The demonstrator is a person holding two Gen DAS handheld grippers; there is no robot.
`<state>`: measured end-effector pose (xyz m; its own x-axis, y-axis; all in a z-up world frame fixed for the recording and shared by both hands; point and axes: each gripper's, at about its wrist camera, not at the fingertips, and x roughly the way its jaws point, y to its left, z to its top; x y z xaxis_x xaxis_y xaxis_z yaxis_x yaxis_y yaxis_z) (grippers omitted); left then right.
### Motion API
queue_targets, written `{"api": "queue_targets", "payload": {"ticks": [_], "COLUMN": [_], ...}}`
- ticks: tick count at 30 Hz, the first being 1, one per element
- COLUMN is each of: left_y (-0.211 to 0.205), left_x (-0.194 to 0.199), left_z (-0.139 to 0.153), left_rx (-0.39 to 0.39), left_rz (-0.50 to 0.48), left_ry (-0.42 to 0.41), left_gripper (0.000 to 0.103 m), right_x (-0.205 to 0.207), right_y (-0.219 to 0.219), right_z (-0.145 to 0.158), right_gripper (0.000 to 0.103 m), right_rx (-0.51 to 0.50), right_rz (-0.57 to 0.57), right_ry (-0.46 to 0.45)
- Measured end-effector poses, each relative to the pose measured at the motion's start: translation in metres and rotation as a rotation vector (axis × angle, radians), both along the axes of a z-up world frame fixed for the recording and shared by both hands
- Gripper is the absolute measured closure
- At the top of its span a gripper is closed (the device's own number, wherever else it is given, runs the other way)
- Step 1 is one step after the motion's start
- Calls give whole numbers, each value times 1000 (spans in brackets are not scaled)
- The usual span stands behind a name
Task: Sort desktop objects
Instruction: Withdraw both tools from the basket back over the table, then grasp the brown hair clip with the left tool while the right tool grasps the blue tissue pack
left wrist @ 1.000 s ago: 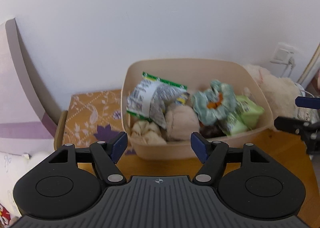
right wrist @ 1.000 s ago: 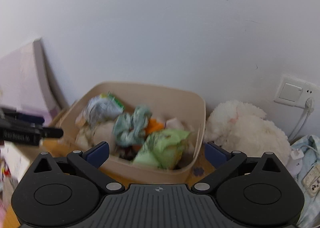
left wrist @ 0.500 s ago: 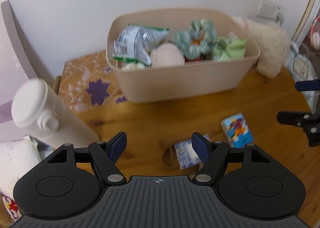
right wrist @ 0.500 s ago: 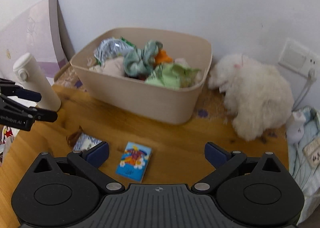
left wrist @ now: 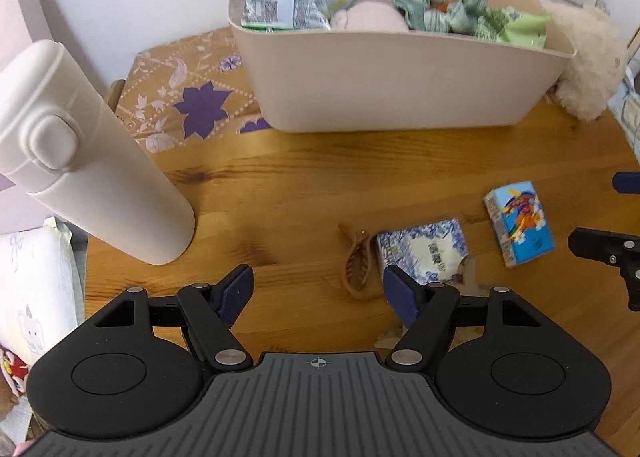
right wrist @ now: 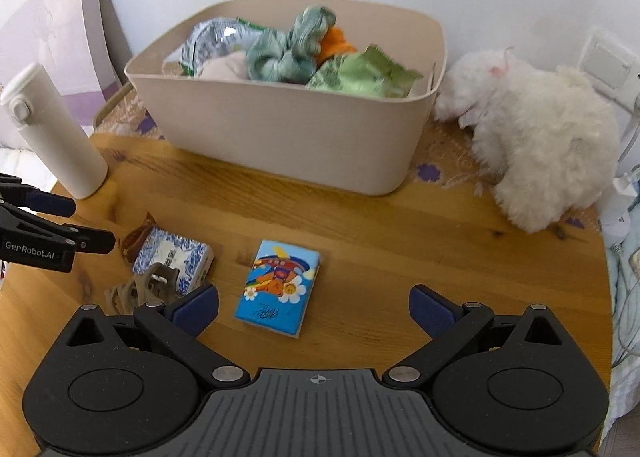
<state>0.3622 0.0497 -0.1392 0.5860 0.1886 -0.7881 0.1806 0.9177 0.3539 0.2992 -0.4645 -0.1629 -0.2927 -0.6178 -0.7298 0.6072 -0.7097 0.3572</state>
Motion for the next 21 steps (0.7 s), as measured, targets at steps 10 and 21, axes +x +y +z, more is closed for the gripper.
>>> {"api": "queue_targets", "payload": {"ticks": [10,21], "left_y": [3,-1], "left_x": [16,36], "left_z": [-22,-33], "left_rx": [34,56], "left_rz": [-7,-24], "left_ry": [66,104], "left_gripper": [30,30], "right_x": [-4,-9], "right_y": [-30,-46], "right_z": [-20,-31], "right_gripper": [0,0], "right_rx": [74,127], "right_rz": [29,31], "right_ry": [-51,-67]}}
